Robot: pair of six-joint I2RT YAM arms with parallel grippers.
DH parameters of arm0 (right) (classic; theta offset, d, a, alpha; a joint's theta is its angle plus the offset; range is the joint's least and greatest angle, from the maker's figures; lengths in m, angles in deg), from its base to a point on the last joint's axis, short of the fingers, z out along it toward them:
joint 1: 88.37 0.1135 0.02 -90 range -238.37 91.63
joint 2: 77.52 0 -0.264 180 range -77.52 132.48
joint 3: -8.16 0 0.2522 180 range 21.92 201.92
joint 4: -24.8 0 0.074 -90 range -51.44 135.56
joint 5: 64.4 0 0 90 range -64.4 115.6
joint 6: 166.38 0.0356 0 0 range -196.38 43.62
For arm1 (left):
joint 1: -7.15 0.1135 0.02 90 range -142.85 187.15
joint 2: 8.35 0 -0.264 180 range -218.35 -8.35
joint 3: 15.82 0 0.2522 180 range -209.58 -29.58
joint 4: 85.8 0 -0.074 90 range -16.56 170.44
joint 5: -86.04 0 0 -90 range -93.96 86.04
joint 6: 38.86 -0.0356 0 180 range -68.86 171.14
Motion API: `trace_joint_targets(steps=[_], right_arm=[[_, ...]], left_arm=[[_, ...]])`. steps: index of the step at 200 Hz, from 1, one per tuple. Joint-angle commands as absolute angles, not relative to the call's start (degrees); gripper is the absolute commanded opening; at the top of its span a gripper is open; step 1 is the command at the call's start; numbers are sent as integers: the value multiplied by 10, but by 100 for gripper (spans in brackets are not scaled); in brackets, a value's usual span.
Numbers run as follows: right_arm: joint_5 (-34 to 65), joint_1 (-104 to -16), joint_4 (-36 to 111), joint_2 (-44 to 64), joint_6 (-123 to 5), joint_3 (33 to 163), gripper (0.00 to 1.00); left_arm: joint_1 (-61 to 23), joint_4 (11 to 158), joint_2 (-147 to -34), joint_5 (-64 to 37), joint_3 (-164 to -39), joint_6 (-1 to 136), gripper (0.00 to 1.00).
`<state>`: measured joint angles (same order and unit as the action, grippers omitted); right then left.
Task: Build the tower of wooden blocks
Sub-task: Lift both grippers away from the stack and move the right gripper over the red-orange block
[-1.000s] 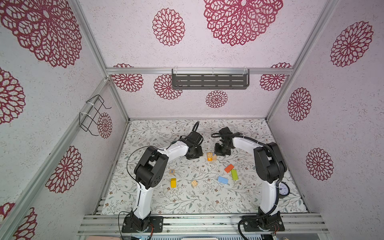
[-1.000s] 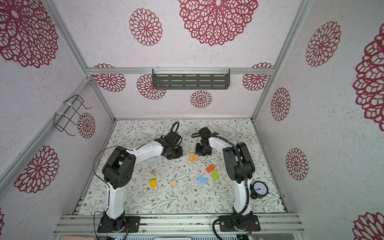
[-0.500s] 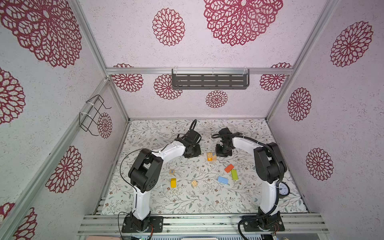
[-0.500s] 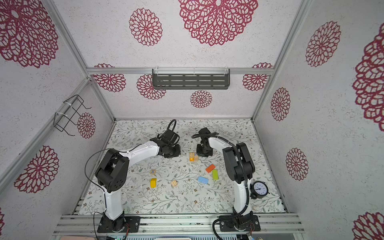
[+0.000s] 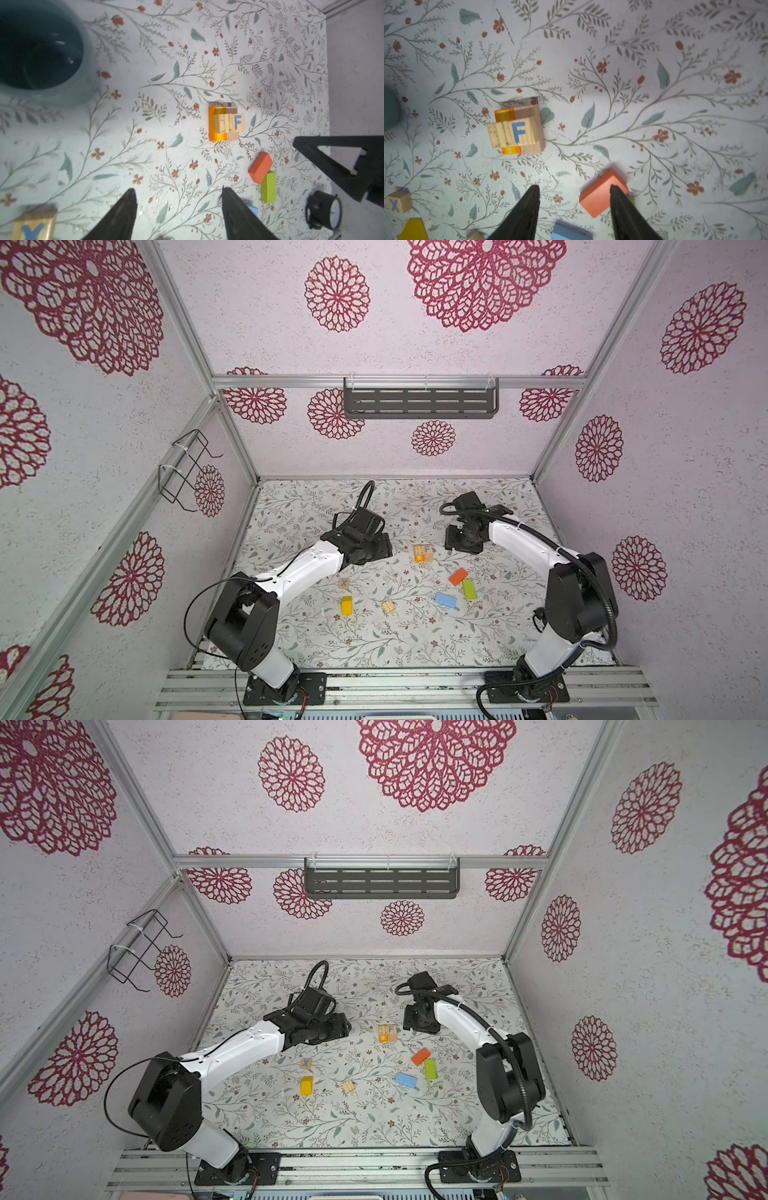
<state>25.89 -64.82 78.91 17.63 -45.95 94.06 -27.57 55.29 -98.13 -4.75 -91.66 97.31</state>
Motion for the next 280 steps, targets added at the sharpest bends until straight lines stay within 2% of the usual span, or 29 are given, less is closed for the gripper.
trace_joint_targets(steps=[1,46,111,171,280], right_arm=[[273,-637,795,141,-411,901,60],[281,-592,766,121,-356,852,62],[269,-569,706,112,-299,786,64],[275,-569,700,120,-275,767,70],[274,-585,700,180,-292,800,70]], left_arm=[[-284,568,-943,-34,-887,974,84],[-290,567,-874,-22,-815,975,90],[-291,564,-821,-18,-764,973,92],[-291,562,-813,-22,-760,962,92],[-287,549,-826,-11,-781,950,92]])
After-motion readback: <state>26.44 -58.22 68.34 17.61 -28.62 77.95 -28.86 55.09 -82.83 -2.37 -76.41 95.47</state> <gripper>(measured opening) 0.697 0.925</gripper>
